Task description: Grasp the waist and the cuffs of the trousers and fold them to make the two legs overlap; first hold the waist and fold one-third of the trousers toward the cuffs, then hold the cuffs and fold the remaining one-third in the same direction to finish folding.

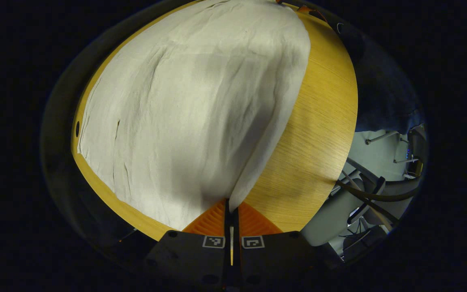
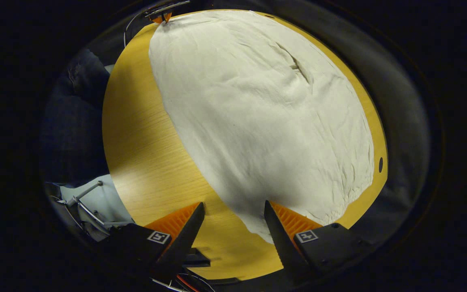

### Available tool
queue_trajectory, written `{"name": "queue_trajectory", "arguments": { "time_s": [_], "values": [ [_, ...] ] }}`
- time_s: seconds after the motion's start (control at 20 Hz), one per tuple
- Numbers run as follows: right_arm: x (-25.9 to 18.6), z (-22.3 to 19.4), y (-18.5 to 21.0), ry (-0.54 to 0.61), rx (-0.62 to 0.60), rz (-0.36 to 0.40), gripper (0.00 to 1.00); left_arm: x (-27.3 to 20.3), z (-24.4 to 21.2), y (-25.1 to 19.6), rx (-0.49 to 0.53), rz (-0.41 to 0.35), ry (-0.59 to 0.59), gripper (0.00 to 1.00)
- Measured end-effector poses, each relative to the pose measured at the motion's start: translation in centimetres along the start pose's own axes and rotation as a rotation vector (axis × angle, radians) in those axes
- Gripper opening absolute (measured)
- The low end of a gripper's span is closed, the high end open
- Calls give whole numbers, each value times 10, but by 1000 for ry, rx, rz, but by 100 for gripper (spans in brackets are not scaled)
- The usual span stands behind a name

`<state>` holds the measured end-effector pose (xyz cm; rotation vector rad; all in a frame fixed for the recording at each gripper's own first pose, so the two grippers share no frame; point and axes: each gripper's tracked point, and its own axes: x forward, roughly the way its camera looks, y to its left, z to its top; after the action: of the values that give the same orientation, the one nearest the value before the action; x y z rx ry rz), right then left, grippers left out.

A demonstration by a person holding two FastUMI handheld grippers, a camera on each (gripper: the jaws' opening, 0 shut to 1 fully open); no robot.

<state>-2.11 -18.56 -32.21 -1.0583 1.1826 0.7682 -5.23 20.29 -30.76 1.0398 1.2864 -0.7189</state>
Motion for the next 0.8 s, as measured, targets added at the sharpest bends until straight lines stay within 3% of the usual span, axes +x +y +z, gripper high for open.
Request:
{"name": "queue_trajectory", "arguments": {
  "time_s": [0.3,0.35,0.45,0.5,0.6,0.65,0.7,0.8],
  "values": [
    [5,-1,9,76,6,84,91,1,0,1,-1,-4,10,1],
    [6,1,6,91,5,83,82,1,0,1,-6,-7,9,1],
    [7,1,3,109,6,77,90,1,1,2,-12,-9,3,0],
    [7,-1,-3,112,15,64,65,1,0,1,-19,-12,6,0],
    [8,1,-11,106,6,26,42,1,1,1,-29,-20,8,0],
    [9,2,-16,103,4,3,36,1,0,0,-26,-23,7,0],
    [8,0,-15,104,6,-8,23,2,1,1,-23,-24,8,0],
    [6,0,-16,124,18,-23,17,1,2,1,-23,-24,7,0]
  ]
}}
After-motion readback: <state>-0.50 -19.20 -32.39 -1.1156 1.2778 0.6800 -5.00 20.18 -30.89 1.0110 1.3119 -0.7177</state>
